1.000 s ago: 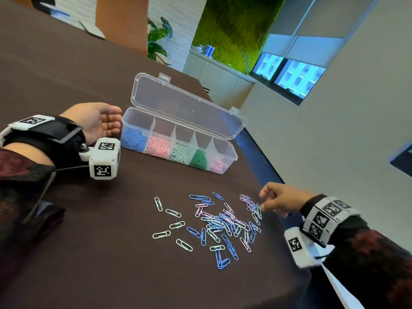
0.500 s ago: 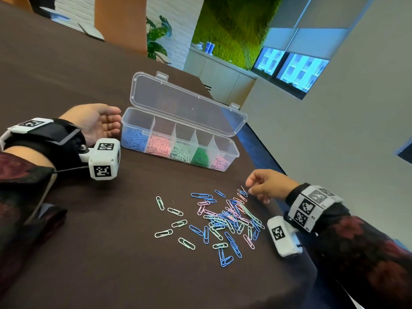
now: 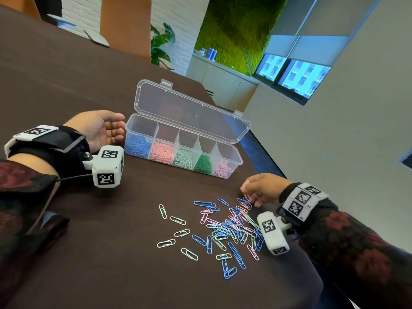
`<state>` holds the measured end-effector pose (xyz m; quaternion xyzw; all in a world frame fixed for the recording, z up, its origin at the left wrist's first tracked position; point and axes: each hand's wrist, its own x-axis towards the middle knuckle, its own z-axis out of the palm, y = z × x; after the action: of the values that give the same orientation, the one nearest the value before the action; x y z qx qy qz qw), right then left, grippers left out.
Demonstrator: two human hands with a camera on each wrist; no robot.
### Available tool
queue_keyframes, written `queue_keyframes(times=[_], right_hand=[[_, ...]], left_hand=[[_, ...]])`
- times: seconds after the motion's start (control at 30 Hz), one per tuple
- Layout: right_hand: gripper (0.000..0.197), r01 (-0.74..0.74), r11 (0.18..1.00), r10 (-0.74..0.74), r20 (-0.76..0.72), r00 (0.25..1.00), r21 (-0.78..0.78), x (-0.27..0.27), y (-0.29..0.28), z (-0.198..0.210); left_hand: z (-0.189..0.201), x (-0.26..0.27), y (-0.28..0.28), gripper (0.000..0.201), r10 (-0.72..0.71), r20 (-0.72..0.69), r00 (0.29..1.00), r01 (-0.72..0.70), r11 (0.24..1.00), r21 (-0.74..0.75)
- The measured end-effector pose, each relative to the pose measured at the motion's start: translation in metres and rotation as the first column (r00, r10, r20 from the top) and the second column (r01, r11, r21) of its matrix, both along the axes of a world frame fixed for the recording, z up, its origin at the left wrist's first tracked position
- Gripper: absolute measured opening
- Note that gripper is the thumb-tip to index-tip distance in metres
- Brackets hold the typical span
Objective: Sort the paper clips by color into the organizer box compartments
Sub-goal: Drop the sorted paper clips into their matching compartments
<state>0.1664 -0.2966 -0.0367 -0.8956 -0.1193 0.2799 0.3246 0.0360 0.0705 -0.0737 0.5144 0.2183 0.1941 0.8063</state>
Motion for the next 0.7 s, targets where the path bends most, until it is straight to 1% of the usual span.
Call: queue_keyframes(times=[0.07, 0.13, 0.23, 0.33, 0.43, 0.5, 0.53, 0.57, 0.6, 0.63, 0.67, 0.7], right_hand=[[0.02, 0.078, 0.982, -0.063, -0.092, 0.994, 0.173, -0.003, -0.006, 0.0], [0.022, 0.126, 0.951, -0.083, -0.159, 0.984, 0.281, -0.007, -0.011, 0.001], [0.025, 0.15, 0.916, -0.076, -0.205, 0.976, 0.373, -0.014, -0.015, 0.004], [0.023, 0.155, 0.884, -0.049, -0.242, 0.969, 0.441, -0.023, -0.016, 0.006], [0.024, 0.25, 0.814, -0.097, -0.302, 0.948, 0.525, -0.024, -0.017, 0.007], [0.023, 0.304, 0.782, -0.152, -0.306, 0.94, 0.545, -0.02, -0.017, 0.006], [0.022, 0.317, 0.786, -0.183, -0.29, 0.939, 0.53, -0.016, -0.017, 0.006], [0.019, 0.305, 0.816, -0.201, -0.253, 0.946, 0.492, -0.014, -0.017, 0.005], [0.018, 0.251, 0.87, -0.191, -0.179, 0.965, 0.424, -0.011, -0.017, 0.004], [0.018, 0.15, 0.94, -0.135, -0.068, 0.988, 0.307, -0.01, -0.018, 0.004], [0.017, 0.021, 0.99, -0.029, 0.055, 0.998, 0.137, -0.01, -0.018, 0.004], [0.016, -0.103, 0.994, 0.109, 0.148, 0.983, -0.048, -0.012, -0.017, 0.006]], left_hand=[[0.0, 0.0, 0.0, 0.016, 0.002, 0.0, 1.0, -0.002, 1.0, 0.001], [0.0, 0.0, 0.0, 0.017, 0.007, 0.002, 1.0, -0.007, 1.0, 0.004], [0.0, 0.0, 0.0, 0.017, 0.009, 0.0, 1.0, -0.009, 1.0, 0.008], [-0.001, 0.0, 0.0, 0.017, 0.008, -0.003, 1.0, -0.008, 1.0, 0.007], [-0.001, 0.001, 0.001, 0.017, 0.008, -0.007, 1.0, -0.008, 1.0, 0.008], [-0.001, 0.001, 0.002, 0.016, 0.007, -0.011, 1.0, -0.007, 1.0, 0.005], [-0.001, 0.001, 0.002, 0.016, 0.008, -0.012, 1.0, -0.008, 1.0, 0.005], [-0.001, 0.001, 0.002, 0.016, 0.008, -0.012, 1.0, -0.008, 1.0, 0.007], [-0.001, 0.001, 0.002, 0.016, 0.009, -0.012, 1.0, -0.009, 1.0, 0.009], [-0.001, 0.001, 0.002, 0.016, 0.009, -0.011, 1.0, -0.008, 1.0, 0.01], [-0.001, 0.001, 0.001, 0.017, 0.006, -0.011, 1.0, -0.006, 1.0, 0.011], [0.0, 0.001, 0.001, 0.017, 0.004, -0.013, 1.0, -0.003, 1.0, 0.014]])
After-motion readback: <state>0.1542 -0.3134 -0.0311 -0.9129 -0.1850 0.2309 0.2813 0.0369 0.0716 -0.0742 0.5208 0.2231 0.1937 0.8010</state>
